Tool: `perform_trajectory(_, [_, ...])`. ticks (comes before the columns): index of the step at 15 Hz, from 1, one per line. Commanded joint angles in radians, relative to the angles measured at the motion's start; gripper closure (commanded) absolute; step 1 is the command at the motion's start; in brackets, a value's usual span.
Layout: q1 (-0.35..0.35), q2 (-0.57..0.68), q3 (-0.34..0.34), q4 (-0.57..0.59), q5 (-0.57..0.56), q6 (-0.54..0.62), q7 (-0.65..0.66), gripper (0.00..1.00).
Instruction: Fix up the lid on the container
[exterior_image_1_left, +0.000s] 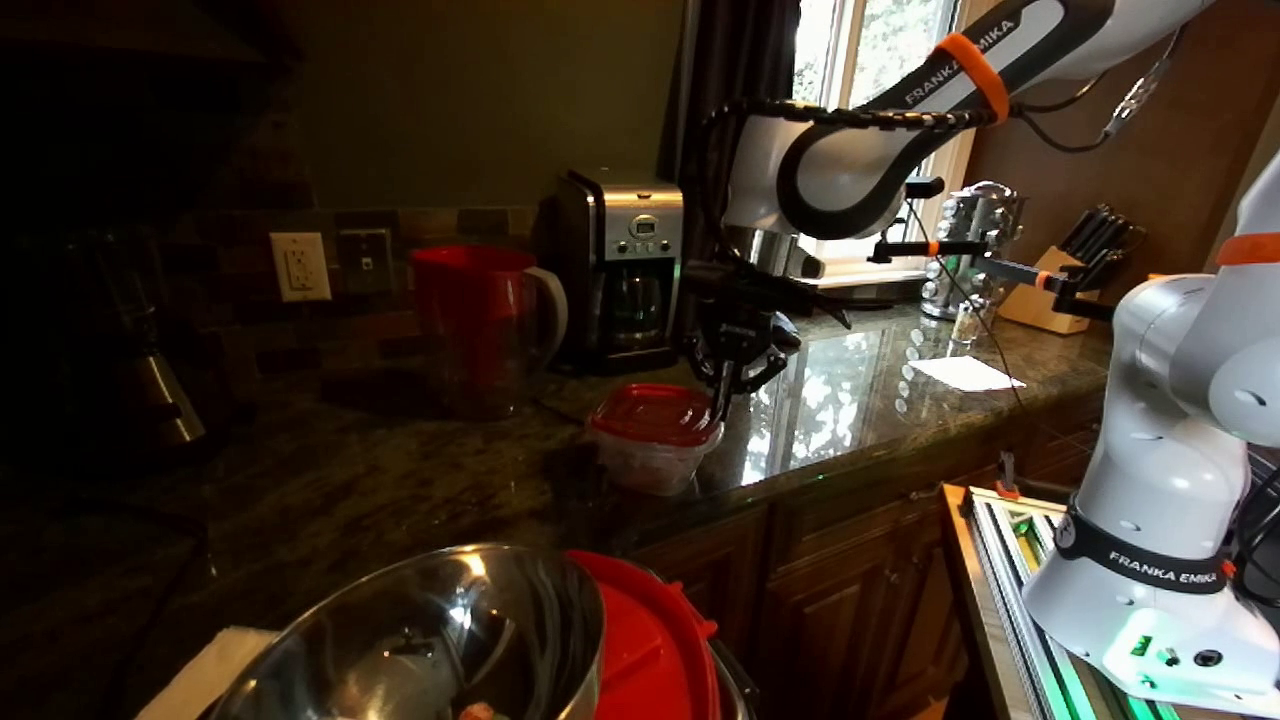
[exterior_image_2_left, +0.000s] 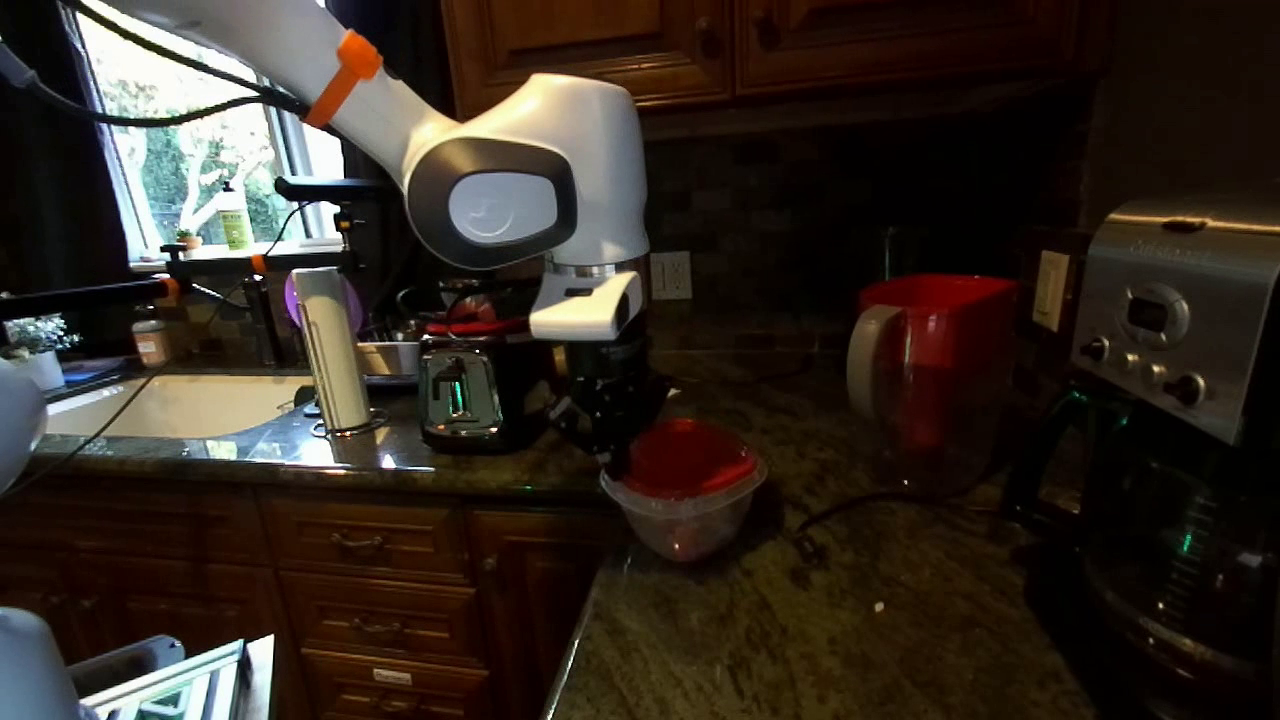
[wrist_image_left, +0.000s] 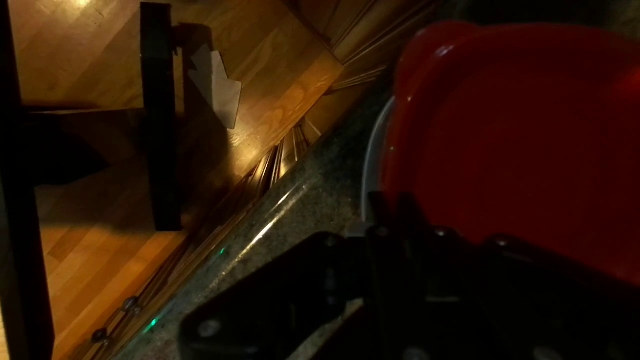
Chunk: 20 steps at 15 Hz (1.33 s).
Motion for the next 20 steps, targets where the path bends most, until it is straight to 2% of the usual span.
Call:
perform_trajectory(1, [0.0, 0.0, 0.003, -0.014, -0.039, 0.017, 0.046, 0.98])
perform_trajectory(11, [0.003, 0.051, -0.018, 0.005, -0.047, 0.006, 0.011, 0.98])
perform_trajectory(12, [0.003, 0.048, -0.02, 0.004, -0.045, 0.01, 0.011, 0.67])
perform_trajectory(13, [0.002, 0.044, -0.021, 0.004, -0.049, 0.01, 0.013, 0.66])
perform_trajectory(14, [0.001, 0.038, -0.021, 0.003, -0.053, 0.013, 0.015, 0.61])
perform_trajectory(20, [-0.007, -0.007, -0.013, 0.015, -0.122, -0.006, 0.024, 0.15])
